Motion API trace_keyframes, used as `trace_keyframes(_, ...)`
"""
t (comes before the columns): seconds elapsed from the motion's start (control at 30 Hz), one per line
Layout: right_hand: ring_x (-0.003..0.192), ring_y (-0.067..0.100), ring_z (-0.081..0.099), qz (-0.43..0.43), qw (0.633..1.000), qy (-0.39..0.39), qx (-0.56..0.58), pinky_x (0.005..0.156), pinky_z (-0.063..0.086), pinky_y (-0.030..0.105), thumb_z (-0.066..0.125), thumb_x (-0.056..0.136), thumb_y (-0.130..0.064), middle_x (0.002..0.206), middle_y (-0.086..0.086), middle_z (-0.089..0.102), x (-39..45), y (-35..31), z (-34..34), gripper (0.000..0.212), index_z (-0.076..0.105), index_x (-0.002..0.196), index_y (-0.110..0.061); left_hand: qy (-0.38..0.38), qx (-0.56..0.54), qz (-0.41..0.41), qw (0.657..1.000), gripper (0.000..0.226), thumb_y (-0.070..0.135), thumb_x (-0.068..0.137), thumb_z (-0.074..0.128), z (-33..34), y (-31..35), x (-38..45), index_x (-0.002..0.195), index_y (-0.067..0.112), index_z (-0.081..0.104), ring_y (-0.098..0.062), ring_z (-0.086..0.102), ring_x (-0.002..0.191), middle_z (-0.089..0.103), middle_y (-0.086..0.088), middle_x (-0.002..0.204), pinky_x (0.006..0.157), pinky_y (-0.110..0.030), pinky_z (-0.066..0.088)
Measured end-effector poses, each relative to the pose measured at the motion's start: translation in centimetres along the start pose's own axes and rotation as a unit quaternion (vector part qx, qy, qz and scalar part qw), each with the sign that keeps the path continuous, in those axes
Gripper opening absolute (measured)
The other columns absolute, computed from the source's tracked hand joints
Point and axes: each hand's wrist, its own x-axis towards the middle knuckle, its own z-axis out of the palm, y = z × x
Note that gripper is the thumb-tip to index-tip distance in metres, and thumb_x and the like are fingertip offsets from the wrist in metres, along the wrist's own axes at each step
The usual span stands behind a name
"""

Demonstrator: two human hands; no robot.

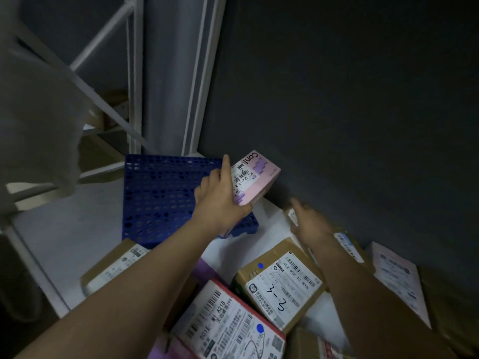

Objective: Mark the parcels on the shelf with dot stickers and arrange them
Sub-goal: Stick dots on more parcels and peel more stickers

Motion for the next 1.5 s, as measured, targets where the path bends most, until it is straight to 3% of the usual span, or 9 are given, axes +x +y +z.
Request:
trace_keyframes(0.2, 0.097, 0.028, 0.061, 0.019, 0.960, 0.131, 0.247, 0.079, 0.051, 0.039, 0.068, 0.081, -0.016, 0.111, 0.006, 0.063, -4.9, 0.0, -3.3, 0.059, 0.036, 0.130, -0.027, 0.034, -0.050, -0.013, 0.998, 0.111, 0.045, 0.075, 0.072, -1.7, 0.7, -2.2, 0.151, 0.021, -0.005, -0.028, 0.021, 0.134, 0.025, -0.003, 0.149, 0.104, -0.051, 0.025)
trace_keyframes(0.33, 0.117, 0.022, 0.046, -0.051, 0.932, 0.255, 0.251, 0.093, 0.045, 0.042, 0.068, 0.074, 0.000, 0.124, 0.004, 0.050, -11.1, -0.8, -6.1, 0.054, 0.054, 0.123, -0.019, 0.054, -0.056, 0.001, 0.997, 0.110, 0.049, 0.074, 0.070, -3.1, 2.4, -4.9, 0.151, 0.022, -0.005, -0.028, 0.022, 0.132, 0.028, -0.001, 0.147, 0.103, -0.051, 0.026)
trace_keyframes(0.47, 0.116, 0.017, 0.035, -0.006, 0.927, 0.308, 0.216, 0.089, 0.037, 0.031, 0.069, 0.072, 0.002, 0.121, 0.002, 0.041, -18.6, -0.4, -7.5, 0.055, 0.057, 0.121, -0.021, 0.042, -0.057, 0.016, 0.997, 0.109, 0.053, 0.075, 0.067, -4.6, 5.4, -8.6, 0.151, 0.021, -0.005, -0.030, 0.024, 0.130, 0.029, -0.003, 0.147, 0.103, -0.050, 0.026)
trace_keyframes(0.77, 0.113, 0.022, 0.033, 0.070, 0.914, 0.349, 0.193, 0.096, 0.026, 0.025, 0.071, 0.070, 0.002, 0.117, -0.003, 0.049, -32.8, 3.1, -8.3, 0.058, 0.058, 0.121, -0.025, -0.077, -0.010, 0.012, 0.997, 0.110, 0.058, 0.074, 0.066, -4.4, 10.7, -16.9, 0.151, 0.018, -0.003, -0.033, 0.023, 0.133, 0.030, -0.008, 0.147, 0.104, -0.051, 0.026)
trace_keyframes(1.03, 0.124, 0.013, 0.034, 0.047, 0.926, 0.295, 0.231, 0.104, 0.026, 0.031, 0.072, 0.070, 0.003, 0.125, -0.007, 0.049, -38.6, 3.2, -6.4, 0.060, 0.055, 0.122, -0.023, -0.130, 0.013, 0.015, 0.991, 0.118, 0.068, 0.068, 0.067, -3.5, 10.5, -20.6, 0.151, 0.019, -0.002, -0.031, 0.010, 0.142, 0.013, -0.008, 0.156, 0.112, -0.049, 0.014)
trace_keyframes(1.2, 0.126, 0.013, 0.039, -0.013, 0.927, 0.301, 0.225, 0.099, 0.033, 0.031, 0.076, 0.060, 0.011, 0.130, -0.005, 0.044, -40.5, 3.1, -6.1, 0.070, 0.050, 0.118, -0.018, -0.011, -0.100, 0.096, 0.990, 0.046, 0.035, 0.094, 0.053, -5.3, 10.6, -23.7, 0.137, 0.022, 0.044, -0.023, 0.031, 0.128, 0.038, -0.003, 0.141, 0.106, -0.030, 0.024)
trace_keyframes(1.3, 0.128, 0.015, 0.040, -0.042, 0.921, 0.301, 0.242, 0.099, 0.038, 0.033, 0.077, 0.060, 0.011, 0.135, -0.002, 0.042, -41.5, 2.8, -6.0, 0.072, 0.047, 0.118, -0.019, -0.102, -0.193, 0.084, 0.972, 0.022, 0.034, 0.097, 0.048, -6.0, 11.0, -26.2, 0.111, 0.023, 0.060, -0.014, 0.050, 0.108, 0.054, -0.002, 0.119, 0.090, -0.022, 0.035)
trace_keyframes(1.4, 0.129, 0.017, 0.037, -0.059, 0.920, 0.295, 0.250, 0.093, 0.042, 0.037, 0.078, 0.060, 0.011, 0.138, -0.001, 0.037, -42.1, 2.5, -5.9, 0.073, 0.044, 0.117, -0.020, -0.223, -0.188, 0.019, 0.956, 0.043, 0.051, 0.094, 0.043, -6.1, 11.4, -28.0, 0.127, 0.024, 0.051, -0.016, 0.053, 0.114, 0.055, 0.004, 0.121, 0.089, -0.028, 0.041)
trace_keyframes(1.5, 0.126, 0.018, 0.036, -0.052, 0.920, 0.293, 0.255, 0.087, 0.050, 0.045, 0.081, 0.061, 0.007, 0.141, 0.000, 0.032, -42.7, 2.2, -6.4, 0.075, 0.041, 0.117, -0.022, -0.253, -0.264, -0.065, 0.929, 0.047, 0.055, 0.092, 0.045, -6.3, 11.8, -29.1, 0.130, 0.027, 0.046, -0.017, 0.056, 0.106, 0.057, 0.005, 0.118, 0.077, -0.033, 0.053)
